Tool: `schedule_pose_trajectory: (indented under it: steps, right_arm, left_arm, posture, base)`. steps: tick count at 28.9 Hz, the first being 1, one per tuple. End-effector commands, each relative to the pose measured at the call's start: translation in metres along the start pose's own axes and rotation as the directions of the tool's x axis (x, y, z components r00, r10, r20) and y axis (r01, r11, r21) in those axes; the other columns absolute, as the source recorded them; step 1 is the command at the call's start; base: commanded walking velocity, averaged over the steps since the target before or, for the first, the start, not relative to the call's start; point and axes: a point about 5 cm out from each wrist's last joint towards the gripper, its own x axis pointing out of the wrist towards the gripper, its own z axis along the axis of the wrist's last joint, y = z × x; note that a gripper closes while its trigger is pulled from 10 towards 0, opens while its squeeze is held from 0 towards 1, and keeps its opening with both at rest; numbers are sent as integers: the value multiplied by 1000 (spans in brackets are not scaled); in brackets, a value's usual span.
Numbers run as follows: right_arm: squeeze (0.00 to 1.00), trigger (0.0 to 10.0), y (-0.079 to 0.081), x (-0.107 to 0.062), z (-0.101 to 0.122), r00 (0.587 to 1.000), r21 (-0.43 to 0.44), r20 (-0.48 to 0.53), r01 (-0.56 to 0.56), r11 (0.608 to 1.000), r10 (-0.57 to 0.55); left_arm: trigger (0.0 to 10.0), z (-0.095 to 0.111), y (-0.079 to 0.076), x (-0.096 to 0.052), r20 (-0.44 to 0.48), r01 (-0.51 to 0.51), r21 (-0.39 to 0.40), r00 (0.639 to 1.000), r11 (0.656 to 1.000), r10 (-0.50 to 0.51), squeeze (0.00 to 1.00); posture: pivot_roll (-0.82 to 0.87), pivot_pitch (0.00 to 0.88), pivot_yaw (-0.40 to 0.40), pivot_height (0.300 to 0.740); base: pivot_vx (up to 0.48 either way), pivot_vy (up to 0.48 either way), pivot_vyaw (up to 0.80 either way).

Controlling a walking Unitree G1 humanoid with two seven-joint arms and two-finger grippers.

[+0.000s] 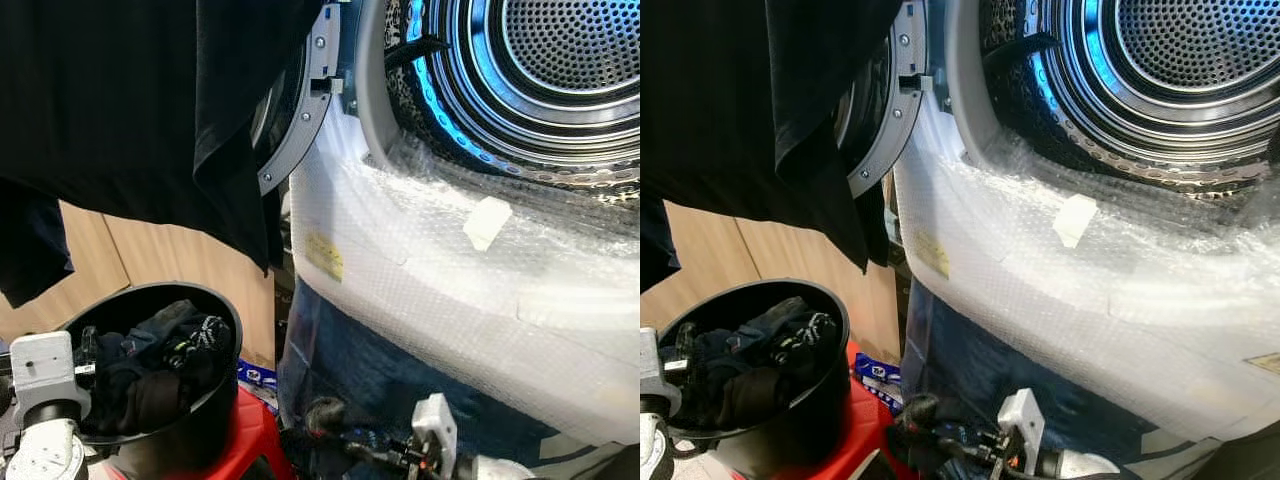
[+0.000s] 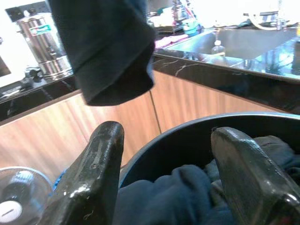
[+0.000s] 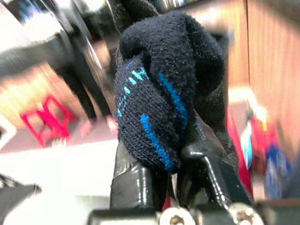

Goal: Clothes washing

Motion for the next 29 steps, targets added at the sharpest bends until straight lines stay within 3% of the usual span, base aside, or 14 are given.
schedule_pose_trajectory:
  steps: [1,3,5,8,10,11,14,19,23,25,28,29]
  right_arm:
    - [0,0,2,1,28,996,-46,86,-36,998,40]
    - [0,0,3,0,38,992,-60,116,-48,997,55]
    - [0,0,3,-5,75,975,-119,198,-74,990,97]
    - [0,0,1,-7,111,953,-158,282,-63,985,106]
    - [0,0,1,-7,117,950,-156,297,-54,986,99]
    - [0,0,1,-7,143,921,-194,367,-60,979,129]
    - [0,0,0,-9,182,865,-250,480,-27,968,148]
    - [0,0,1,-7,210,833,-306,522,-16,952,182]
    - [0,0,4,-3,251,766,-359,602,9,933,224]
    - [0,0,0,3,277,730,-360,651,55,931,208]
    - [0,0,-4,8,291,723,-352,667,92,932,180]
    - [0,0,-7,11,301,703,-331,692,110,937,162]
  left_arm:
    - [10000,-3,-2,1,-5,4,25,1000,1000,-3,0]
    - [10000,-3,-2,1,-4,1,22,1000,1000,-1,0]
    - [10000,-4,-2,3,0,-5,18,1000,1000,5,0]
    - [10000,-4,-1,4,6,-9,21,1000,1000,9,0]
    - [10000,-4,-1,4,7,-10,19,1000,1000,10,0]
    - [10000,-6,-2,4,0,-9,26,1000,1000,9,0]
    - [10000,-9,-2,2,-14,-19,22,1000,1000,19,0]
    - [10000,-14,-2,0,-28,-19,22,999,1000,19,0]
    - [10000,-16,-4,1,-38,-15,15,999,1000,16,0]
    - [10000,-16,-5,2,-44,-8,13,999,1000,8,0]
    - [10000,-16,-6,2,-46,-2,9,999,1000,2,0]
    - [10000,-17,-8,2,-49,8,6,999,1000,-7,0]
  posture:
    - [64,0,6,740]
    - [64,0,6,740]
    - [66,0,7,740]
    - [68,0,8,740]
    - [68,0,8,740]
    - [71,0,5,740]
    - [83,0,3,740]
    - [83,0,2,740]
    - [81,0,3,740]
    - [81,0,3,740]
    - [81,0,3,740]
    - [77,0,0,740]
  base:
    - [0,0,0]
    - [0,0,0]
    - [0,0,0]
    - [0,0,0]
    - [0,0,0]
    - [0,0,0]
    - [0,0,0]
    - [0,0,0]
    - [0,0,0]
    - [0,0,0]
    - [0,0,0]
    - [0,0,0]
